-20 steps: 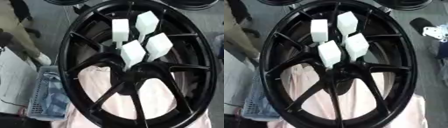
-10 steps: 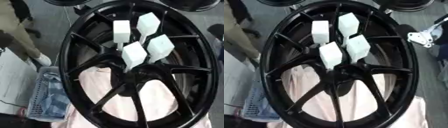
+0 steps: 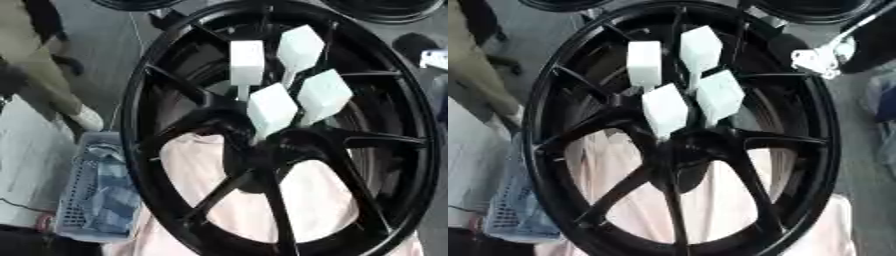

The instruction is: Pull the pin out of the wheel hub.

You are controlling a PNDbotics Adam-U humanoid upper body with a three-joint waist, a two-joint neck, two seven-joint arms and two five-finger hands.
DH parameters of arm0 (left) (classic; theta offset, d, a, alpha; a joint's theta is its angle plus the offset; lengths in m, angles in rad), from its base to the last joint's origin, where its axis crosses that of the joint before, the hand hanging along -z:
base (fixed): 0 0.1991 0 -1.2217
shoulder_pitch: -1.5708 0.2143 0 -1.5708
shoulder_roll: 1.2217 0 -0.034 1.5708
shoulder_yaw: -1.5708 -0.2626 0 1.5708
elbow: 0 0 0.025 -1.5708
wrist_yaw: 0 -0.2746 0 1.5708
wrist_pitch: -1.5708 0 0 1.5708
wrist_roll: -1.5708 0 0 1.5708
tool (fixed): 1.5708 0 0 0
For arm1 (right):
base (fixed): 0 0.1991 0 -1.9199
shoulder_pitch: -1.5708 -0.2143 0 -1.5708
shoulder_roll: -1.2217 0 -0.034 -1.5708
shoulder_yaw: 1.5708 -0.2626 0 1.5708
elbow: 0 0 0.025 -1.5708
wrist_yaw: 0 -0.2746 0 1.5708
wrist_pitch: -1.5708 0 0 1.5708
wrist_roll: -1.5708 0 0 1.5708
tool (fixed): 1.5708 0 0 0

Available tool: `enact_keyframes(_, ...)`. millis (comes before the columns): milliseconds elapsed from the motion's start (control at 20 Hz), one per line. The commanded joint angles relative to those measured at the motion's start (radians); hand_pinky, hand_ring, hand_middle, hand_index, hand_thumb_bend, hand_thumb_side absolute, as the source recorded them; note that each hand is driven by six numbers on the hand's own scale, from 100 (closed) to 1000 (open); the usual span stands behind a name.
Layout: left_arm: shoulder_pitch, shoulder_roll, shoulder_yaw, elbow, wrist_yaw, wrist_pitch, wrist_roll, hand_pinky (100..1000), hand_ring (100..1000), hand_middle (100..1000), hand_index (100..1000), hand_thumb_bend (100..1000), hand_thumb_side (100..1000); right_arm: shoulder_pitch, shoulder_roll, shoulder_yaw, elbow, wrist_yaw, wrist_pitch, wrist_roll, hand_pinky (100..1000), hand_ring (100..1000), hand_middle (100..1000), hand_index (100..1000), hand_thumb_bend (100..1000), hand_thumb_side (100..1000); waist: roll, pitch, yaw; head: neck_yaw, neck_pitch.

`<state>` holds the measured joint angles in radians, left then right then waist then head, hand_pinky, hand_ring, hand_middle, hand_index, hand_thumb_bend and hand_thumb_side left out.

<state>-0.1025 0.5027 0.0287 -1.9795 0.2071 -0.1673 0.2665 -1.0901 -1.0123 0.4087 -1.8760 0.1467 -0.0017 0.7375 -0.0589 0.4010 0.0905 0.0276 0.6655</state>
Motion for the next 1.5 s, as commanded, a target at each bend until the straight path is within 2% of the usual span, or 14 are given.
enact_keyframes(50, -0.003, 0.026, 0.005, -0.02, 0.005, 0.001, -0.001, 856, 761, 654, 760, 100, 849, -0.038, 0.018, 0.0, 0.043, 0.012, -0.005, 0.019, 854, 861, 866, 887, 164, 315, 0.003, -0.015, 0.003, -0.005, 0.0)
enact_keyframes(250, -0.003, 0.024, 0.005, -0.02, 0.005, 0.0, -0.002, 856, 761, 654, 761, 100, 850, -0.071, 0.06, 0.007, 0.111, 0.028, -0.013, 0.042, 860, 873, 884, 903, 211, 271, 0.001, -0.011, 0.008, -0.008, 0.001)
enact_keyframes(450, -0.004, 0.021, 0.003, -0.02, 0.006, 0.0, -0.003, 857, 761, 655, 760, 100, 852, -0.094, 0.095, 0.016, 0.165, 0.042, -0.031, 0.055, 861, 876, 891, 909, 226, 268, 0.002, -0.005, 0.011, -0.015, -0.007)
enact_keyframes(800, -0.01, 0.014, 0.003, -0.02, 0.008, -0.004, -0.006, 857, 762, 655, 761, 100, 849, -0.119, 0.142, 0.027, 0.225, 0.068, -0.057, 0.056, 861, 877, 895, 913, 221, 257, 0.008, -0.001, 0.018, -0.052, -0.052)
enact_keyframes(1100, -0.008, 0.008, 0.005, -0.02, 0.01, -0.004, -0.004, 858, 761, 655, 761, 100, 849, -0.138, 0.172, 0.038, 0.264, 0.073, -0.08, 0.058, 860, 877, 896, 914, 220, 253, 0.011, -0.002, 0.024, -0.06, -0.076)
enact_keyframes(1500, -0.008, 0.005, 0.005, -0.02, 0.01, -0.002, -0.005, 859, 761, 653, 761, 100, 852, -0.146, 0.197, 0.053, 0.305, 0.088, -0.088, 0.072, 860, 880, 901, 923, 279, 247, 0.009, 0.007, 0.029, -0.054, -0.075)
